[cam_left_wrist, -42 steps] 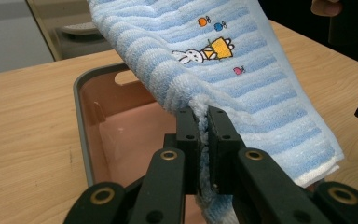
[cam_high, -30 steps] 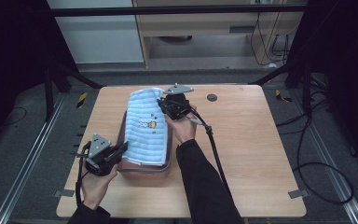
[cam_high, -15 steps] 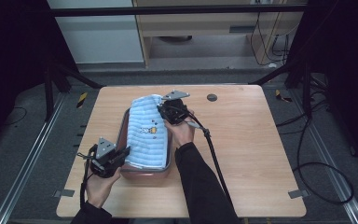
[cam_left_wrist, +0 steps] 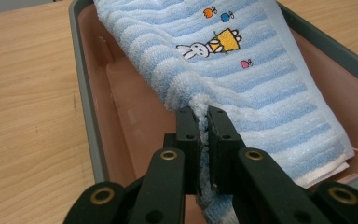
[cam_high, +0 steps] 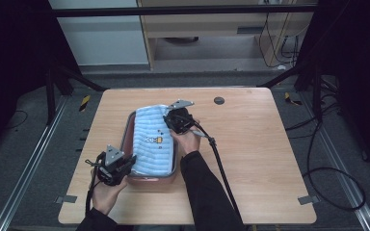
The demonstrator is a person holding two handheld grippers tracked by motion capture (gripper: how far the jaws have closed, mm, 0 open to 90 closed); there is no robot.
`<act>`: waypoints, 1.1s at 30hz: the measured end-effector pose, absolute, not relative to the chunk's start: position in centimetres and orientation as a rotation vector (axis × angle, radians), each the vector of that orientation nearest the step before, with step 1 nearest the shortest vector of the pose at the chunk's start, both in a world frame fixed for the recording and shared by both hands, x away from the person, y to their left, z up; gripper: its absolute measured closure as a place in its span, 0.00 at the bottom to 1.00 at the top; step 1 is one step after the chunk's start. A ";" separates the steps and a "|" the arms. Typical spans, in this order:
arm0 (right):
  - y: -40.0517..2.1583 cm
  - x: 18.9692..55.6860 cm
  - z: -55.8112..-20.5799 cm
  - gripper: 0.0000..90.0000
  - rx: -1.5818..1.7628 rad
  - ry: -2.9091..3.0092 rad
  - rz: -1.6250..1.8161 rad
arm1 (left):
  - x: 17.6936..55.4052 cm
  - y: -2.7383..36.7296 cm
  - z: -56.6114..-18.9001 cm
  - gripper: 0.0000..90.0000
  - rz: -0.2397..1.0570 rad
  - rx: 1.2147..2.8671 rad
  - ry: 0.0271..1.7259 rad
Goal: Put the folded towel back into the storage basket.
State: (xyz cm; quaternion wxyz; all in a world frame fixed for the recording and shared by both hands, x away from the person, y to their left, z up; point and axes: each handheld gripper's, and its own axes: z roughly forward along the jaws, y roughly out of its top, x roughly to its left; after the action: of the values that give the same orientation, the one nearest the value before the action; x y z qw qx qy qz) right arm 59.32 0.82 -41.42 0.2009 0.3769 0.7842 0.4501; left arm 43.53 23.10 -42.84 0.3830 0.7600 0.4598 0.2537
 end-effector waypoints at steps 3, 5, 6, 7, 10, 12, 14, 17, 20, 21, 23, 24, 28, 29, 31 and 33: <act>0.9 59.3 -41.8 0.92 1.063 2.201 1.250 | 43.5 23.1 -43.0 0.94 0.644 1.943 1.178; 0.9 59.4 -42.0 0.92 1.066 2.209 1.238 | 43.5 23.1 -43.2 0.94 0.634 1.944 1.184; 0.9 59.4 -42.4 0.92 1.072 2.216 1.231 | 43.5 23.2 -43.2 0.93 0.632 1.950 1.184; 0.9 59.4 -42.4 0.92 1.072 2.216 1.231 | 43.5 23.2 -43.2 0.93 0.630 1.948 1.186; 0.9 59.4 -42.8 0.90 1.084 2.230 1.220 | 43.5 23.1 -43.3 0.91 0.602 1.937 1.207; 1.0 59.4 -42.8 0.89 1.081 2.232 1.213 | 43.5 23.1 -43.3 0.90 0.597 1.937 1.215; 1.1 59.4 -43.0 0.87 1.082 2.234 1.205 | 43.6 23.2 -43.4 0.89 0.615 1.946 1.219; 1.2 59.3 -43.1 0.85 1.070 2.243 1.192 | 43.7 23.3 -43.4 0.87 0.627 1.945 1.226; 1.2 59.2 -42.9 0.79 1.062 2.237 1.191 | 43.7 23.6 -43.1 0.85 0.649 1.930 1.230; 1.2 59.2 -42.9 0.79 1.062 2.237 1.191 | 43.7 23.6 -43.1 0.85 0.649 1.930 1.230; 0.9 59.0 -42.5 0.77 1.055 2.212 1.207 | 43.6 23.9 -42.8 0.85 0.658 1.916 1.226; 0.7 58.9 -42.3 0.76 1.059 2.202 1.218 | 43.6 23.9 -42.8 0.85 0.658 1.916 1.226; -0.3 58.3 -41.4 0.72 1.049 2.164 1.249 | 43.4 24.1 -42.1 0.83 0.676 1.880 1.215; -0.5 58.2 -41.2 0.71 1.045 2.159 1.255 | 43.3 24.1 -42.0 0.83 0.680 1.873 1.210; -1.2 57.8 -40.8 0.68 1.041 2.140 1.268 | 43.2 24.1 -41.7 0.81 0.679 1.867 1.202; -1.6 57.6 -40.6 0.67 1.037 2.132 1.277 | 43.1 24.1 -41.6 0.80 0.679 1.856 1.200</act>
State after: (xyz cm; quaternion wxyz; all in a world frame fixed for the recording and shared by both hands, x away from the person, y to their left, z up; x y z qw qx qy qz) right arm 57.63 -1.59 -40.64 0.2223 0.3756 0.7719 0.4623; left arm 43.15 24.10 -41.64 0.4028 0.7346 0.4752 0.2689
